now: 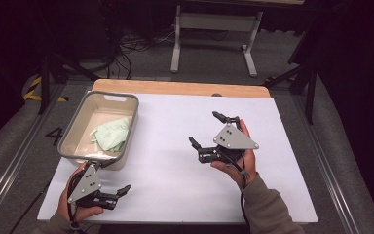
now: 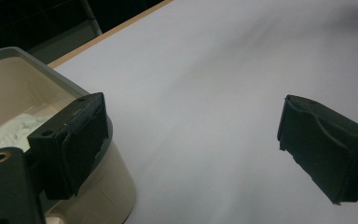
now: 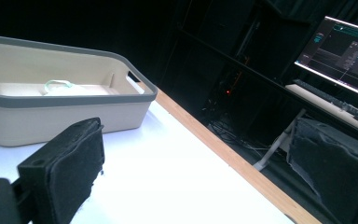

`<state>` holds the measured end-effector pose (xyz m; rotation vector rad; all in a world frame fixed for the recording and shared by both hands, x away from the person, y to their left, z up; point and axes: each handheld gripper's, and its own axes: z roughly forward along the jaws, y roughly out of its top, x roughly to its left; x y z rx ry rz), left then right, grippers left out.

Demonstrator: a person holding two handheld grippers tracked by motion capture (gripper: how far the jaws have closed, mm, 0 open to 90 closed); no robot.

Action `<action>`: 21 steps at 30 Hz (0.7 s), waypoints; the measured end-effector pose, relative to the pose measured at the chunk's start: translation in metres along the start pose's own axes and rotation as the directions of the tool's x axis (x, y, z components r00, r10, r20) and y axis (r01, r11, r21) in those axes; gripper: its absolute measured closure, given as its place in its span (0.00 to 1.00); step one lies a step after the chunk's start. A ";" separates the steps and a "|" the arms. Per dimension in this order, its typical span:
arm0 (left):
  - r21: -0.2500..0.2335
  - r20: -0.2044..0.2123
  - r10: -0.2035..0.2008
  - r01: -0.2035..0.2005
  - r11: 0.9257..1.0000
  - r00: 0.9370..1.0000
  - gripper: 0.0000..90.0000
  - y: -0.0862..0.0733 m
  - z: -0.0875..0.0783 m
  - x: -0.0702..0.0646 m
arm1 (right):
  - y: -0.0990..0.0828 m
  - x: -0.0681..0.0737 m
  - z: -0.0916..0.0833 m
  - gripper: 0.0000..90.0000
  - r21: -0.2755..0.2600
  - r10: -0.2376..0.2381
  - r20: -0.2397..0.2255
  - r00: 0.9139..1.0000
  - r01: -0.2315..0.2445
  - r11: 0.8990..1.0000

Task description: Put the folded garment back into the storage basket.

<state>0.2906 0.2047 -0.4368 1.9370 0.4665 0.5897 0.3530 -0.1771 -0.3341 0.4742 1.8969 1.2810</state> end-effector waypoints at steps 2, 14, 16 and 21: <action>0.001 0.000 0.000 0.000 1.000 1.000 0.11 0.000 0.000 0.000 | -0.001 0.000 -0.001 0.05 0.003 -0.007 0.005 1.000 0.007 1.000; 0.005 0.000 0.004 -0.004 1.000 1.000 0.11 0.000 0.000 0.000 | -0.010 -0.001 -0.012 0.05 0.021 -0.026 0.004 1.000 0.026 0.999; 0.007 -0.002 0.007 -0.007 1.000 1.000 0.11 0.000 0.000 0.000 | -0.011 -0.001 -0.013 0.05 0.022 -0.026 0.004 1.000 0.026 0.999; 0.007 -0.003 0.007 -0.007 1.000 1.000 0.11 0.000 0.000 0.000 | -0.015 0.000 -0.016 0.05 0.030 -0.029 -0.001 1.000 0.029 0.999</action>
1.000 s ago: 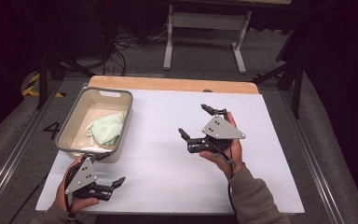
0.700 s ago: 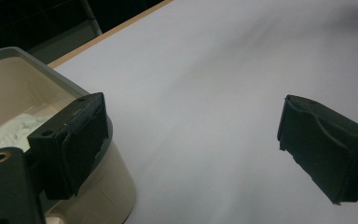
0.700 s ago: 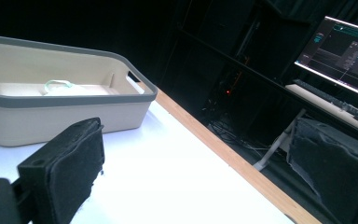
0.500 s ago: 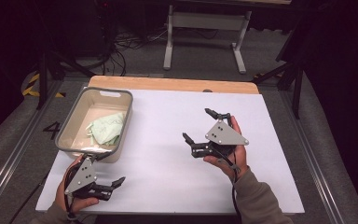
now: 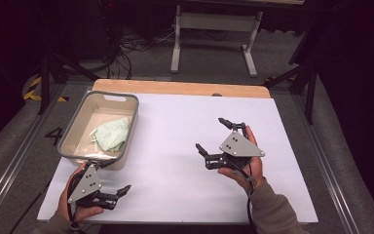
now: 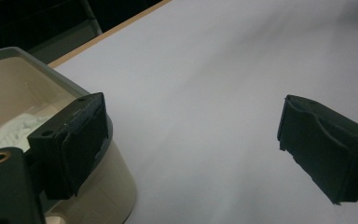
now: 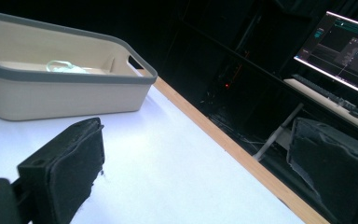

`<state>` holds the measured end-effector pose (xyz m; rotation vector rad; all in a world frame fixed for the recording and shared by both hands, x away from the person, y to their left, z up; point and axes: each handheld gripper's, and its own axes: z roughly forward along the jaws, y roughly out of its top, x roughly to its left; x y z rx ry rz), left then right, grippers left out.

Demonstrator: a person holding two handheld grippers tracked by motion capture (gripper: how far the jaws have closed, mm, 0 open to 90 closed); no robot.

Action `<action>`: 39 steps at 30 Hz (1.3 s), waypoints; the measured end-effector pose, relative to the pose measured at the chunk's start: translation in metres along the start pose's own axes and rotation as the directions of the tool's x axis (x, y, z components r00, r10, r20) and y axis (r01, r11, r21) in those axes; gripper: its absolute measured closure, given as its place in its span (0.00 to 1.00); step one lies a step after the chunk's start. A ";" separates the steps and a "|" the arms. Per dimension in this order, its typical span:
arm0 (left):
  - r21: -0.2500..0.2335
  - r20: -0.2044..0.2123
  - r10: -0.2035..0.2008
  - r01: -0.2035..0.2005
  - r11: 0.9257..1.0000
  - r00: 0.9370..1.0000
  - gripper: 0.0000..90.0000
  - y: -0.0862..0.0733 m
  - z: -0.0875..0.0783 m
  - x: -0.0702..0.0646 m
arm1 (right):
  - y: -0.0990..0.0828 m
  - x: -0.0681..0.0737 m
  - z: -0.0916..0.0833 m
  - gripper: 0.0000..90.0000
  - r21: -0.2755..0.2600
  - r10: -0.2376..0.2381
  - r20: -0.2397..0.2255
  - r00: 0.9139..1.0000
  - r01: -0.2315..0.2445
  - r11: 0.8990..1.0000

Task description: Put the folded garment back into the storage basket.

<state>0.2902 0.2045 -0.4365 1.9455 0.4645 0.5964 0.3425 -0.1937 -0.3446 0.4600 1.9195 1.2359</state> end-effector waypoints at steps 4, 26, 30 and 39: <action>0.002 -0.001 0.001 -0.001 1.000 1.000 0.11 0.000 0.000 0.000 | -0.003 0.001 -0.003 0.05 0.004 -0.001 -0.005 1.000 0.001 1.000; -0.004 0.003 -0.007 0.007 1.000 1.000 0.11 0.000 0.000 -0.001 | -0.024 0.000 -0.025 0.05 0.028 0.005 0.004 1.000 -0.005 1.000; -0.002 0.000 0.003 -0.003 1.000 1.000 0.11 0.000 0.000 -0.001 | -0.029 -0.001 -0.029 0.05 0.034 0.007 0.002 1.000 -0.008 0.999; -0.001 0.003 -0.003 0.003 1.000 1.000 0.11 0.000 0.000 -0.001 | -0.041 -0.002 -0.038 0.05 0.039 0.018 0.009 1.000 -0.018 0.999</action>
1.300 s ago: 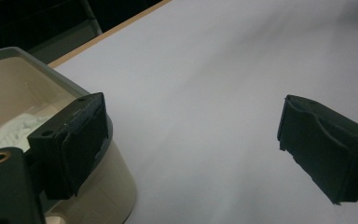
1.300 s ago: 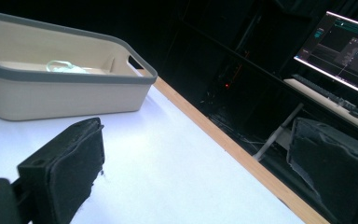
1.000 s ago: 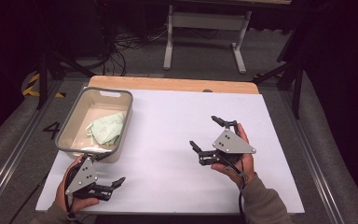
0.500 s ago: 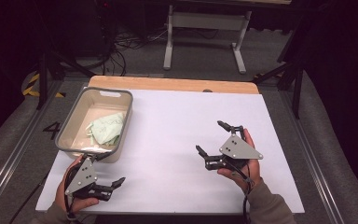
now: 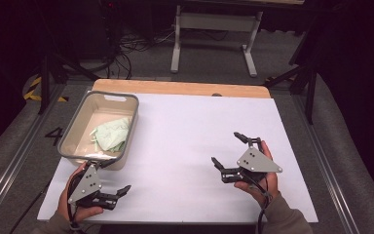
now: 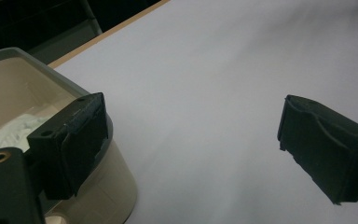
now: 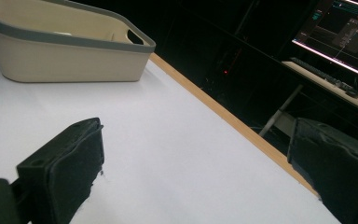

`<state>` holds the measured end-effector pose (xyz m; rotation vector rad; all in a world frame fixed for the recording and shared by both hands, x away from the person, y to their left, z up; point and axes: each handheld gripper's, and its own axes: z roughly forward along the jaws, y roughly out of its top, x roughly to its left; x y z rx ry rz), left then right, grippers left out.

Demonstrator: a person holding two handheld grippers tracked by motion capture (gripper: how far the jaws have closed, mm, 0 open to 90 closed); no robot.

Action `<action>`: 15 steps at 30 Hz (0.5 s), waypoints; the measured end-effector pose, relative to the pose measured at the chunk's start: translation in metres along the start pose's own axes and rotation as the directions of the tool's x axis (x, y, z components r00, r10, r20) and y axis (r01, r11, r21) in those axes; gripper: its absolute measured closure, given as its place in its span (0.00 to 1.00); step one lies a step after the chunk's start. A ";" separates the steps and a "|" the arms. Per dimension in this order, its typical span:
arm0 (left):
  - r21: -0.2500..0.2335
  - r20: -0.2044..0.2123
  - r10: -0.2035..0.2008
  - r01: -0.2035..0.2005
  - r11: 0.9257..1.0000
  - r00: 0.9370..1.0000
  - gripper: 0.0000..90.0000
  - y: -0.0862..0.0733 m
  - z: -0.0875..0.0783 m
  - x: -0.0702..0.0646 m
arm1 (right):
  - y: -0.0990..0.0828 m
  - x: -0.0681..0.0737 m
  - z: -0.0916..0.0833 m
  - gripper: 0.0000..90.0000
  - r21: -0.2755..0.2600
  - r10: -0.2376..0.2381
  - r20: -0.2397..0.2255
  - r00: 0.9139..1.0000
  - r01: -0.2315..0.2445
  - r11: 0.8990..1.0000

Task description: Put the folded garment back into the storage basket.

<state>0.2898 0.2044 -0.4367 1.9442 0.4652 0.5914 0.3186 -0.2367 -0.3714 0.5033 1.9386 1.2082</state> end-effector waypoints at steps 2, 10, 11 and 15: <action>-0.001 0.000 -0.001 0.001 1.000 1.000 0.11 0.000 0.000 0.000 | -0.004 0.000 -0.002 0.05 0.007 0.003 0.003 1.000 -0.003 1.000; -0.001 0.000 0.005 -0.005 1.000 1.000 0.11 0.001 0.000 0.000 | -0.019 -0.001 -0.007 0.05 0.028 0.018 0.004 1.000 -0.019 0.999; 0.001 0.000 0.011 -0.011 1.000 1.000 0.11 0.001 0.000 0.000 | -0.021 -0.002 -0.008 0.05 0.029 0.022 0.009 1.000 -0.023 0.999; -0.004 -0.002 0.004 -0.004 1.000 1.000 0.10 0.001 0.000 0.000 | -0.031 -0.002 -0.012 0.05 0.043 0.044 0.007 0.999 -0.044 0.998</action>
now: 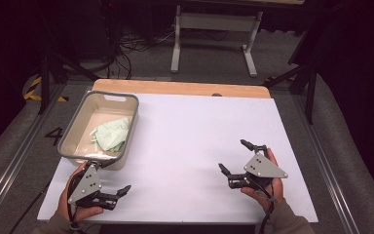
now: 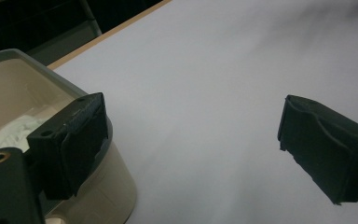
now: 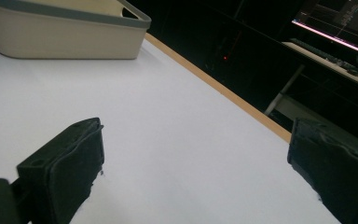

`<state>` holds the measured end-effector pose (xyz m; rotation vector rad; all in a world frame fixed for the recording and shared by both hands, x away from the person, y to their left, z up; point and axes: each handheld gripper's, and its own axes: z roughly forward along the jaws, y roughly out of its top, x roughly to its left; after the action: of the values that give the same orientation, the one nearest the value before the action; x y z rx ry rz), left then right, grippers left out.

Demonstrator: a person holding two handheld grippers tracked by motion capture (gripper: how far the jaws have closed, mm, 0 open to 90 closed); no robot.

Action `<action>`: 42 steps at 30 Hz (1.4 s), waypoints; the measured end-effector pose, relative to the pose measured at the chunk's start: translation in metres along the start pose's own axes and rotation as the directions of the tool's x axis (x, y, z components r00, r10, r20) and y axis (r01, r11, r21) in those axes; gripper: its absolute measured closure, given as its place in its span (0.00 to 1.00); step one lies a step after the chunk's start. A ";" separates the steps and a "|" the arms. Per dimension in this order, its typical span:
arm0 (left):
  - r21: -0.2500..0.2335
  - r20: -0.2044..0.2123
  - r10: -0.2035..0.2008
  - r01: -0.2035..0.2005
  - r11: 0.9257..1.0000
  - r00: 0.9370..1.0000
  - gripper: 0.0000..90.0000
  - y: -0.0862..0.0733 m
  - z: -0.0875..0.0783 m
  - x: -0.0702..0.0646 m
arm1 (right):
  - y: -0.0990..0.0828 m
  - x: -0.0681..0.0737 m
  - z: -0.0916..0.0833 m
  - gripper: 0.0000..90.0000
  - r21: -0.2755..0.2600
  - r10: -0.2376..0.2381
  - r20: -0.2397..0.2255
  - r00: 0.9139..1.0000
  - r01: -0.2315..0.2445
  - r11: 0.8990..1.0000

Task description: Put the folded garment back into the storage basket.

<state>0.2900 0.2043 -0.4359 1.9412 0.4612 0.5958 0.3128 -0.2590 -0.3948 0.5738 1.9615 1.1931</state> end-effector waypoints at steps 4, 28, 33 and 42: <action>0.000 -0.002 0.000 0.000 1.000 1.000 0.10 0.000 0.000 0.001 | -0.010 -0.001 -0.006 0.05 0.005 0.001 0.005 1.000 -0.001 1.000; 0.001 -0.008 -0.004 0.004 1.000 1.000 0.10 0.001 0.002 0.001 | -0.067 -0.003 -0.032 0.03 0.083 0.086 -0.007 0.996 -0.085 0.993; 0.000 -0.010 0.006 -0.006 1.000 1.000 0.10 0.001 0.001 0.000 | -0.066 -0.002 -0.033 0.03 0.068 0.077 -0.008 0.997 -0.077 0.995; -0.004 0.003 0.004 -0.004 1.000 1.000 0.10 0.001 0.001 0.000 | -0.063 -0.001 -0.034 0.03 0.059 0.079 0.003 0.997 -0.079 0.995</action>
<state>0.2908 0.2032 -0.4358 1.9388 0.4543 0.5963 0.2872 -0.3074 -0.4410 0.6884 1.9955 1.1857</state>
